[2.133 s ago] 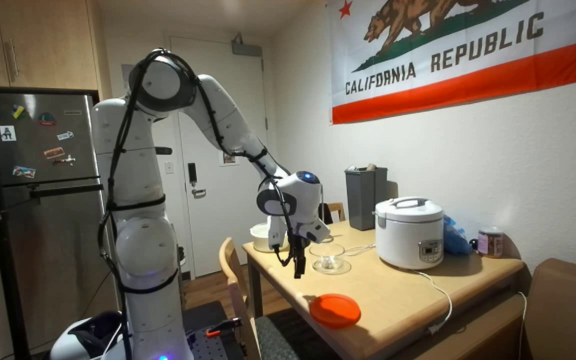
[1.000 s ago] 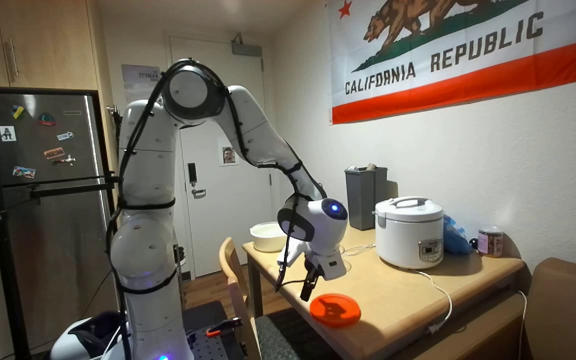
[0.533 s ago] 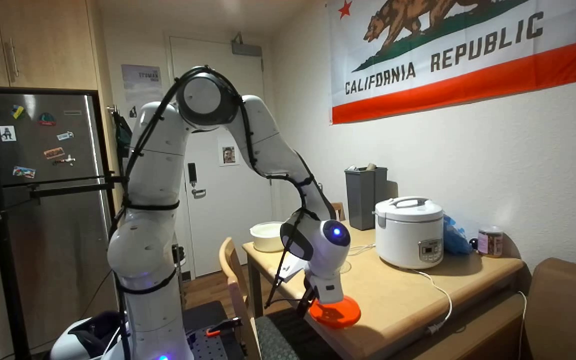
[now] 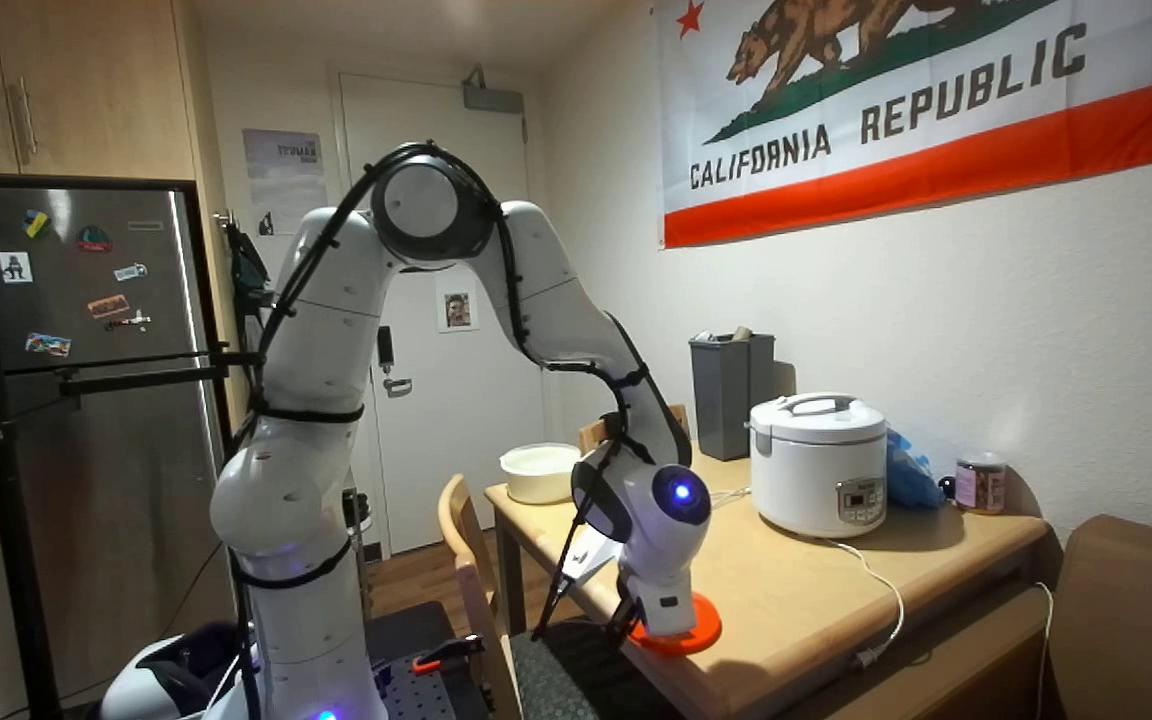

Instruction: Place the crumpled paper in the clear bowl then cover the bowl with the orange lid

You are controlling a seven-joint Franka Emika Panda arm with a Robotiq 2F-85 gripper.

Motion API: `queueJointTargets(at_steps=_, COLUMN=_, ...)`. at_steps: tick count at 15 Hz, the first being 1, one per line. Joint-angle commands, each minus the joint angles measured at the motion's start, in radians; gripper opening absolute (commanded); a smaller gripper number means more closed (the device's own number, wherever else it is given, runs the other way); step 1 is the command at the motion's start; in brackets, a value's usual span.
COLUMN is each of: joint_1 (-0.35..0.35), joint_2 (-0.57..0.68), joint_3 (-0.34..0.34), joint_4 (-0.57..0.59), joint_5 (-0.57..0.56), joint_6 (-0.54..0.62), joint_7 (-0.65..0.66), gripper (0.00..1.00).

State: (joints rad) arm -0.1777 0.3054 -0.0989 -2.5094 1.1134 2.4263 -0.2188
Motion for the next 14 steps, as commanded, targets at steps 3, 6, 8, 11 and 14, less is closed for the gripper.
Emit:
queueJointTargets(at_steps=3, joint_1=-0.001, joint_2=0.019, joint_3=0.003, joint_4=0.033, joint_5=0.059, joint_6=-0.022, joint_7=-0.07, gripper=0.51)
queueJointTargets(at_steps=6, joint_1=0.002, joint_2=0.01, joint_3=0.002, joint_4=0.028, joint_5=0.068, joint_6=-0.016, joint_7=-0.085, gripper=0.29)
queueJointTargets(at_steps=8, joint_1=0.001, joint_2=-0.005, joint_3=0.0, joint_4=0.022, joint_5=0.079, joint_6=-0.016, joint_7=-0.097, gripper=0.14)
queueJointTargets(at_steps=11, joint_1=-0.001, joint_2=-0.038, joint_3=-0.006, joint_4=0.0, joint_5=0.083, joint_6=-0.016, joint_7=-0.115, gripper=0.1)
queueJointTargets(at_steps=14, joint_1=0.004, joint_2=-0.094, joint_3=-0.01, joint_4=-0.02, joint_5=0.091, joint_6=-0.009, joint_7=-0.132, gripper=0.07)
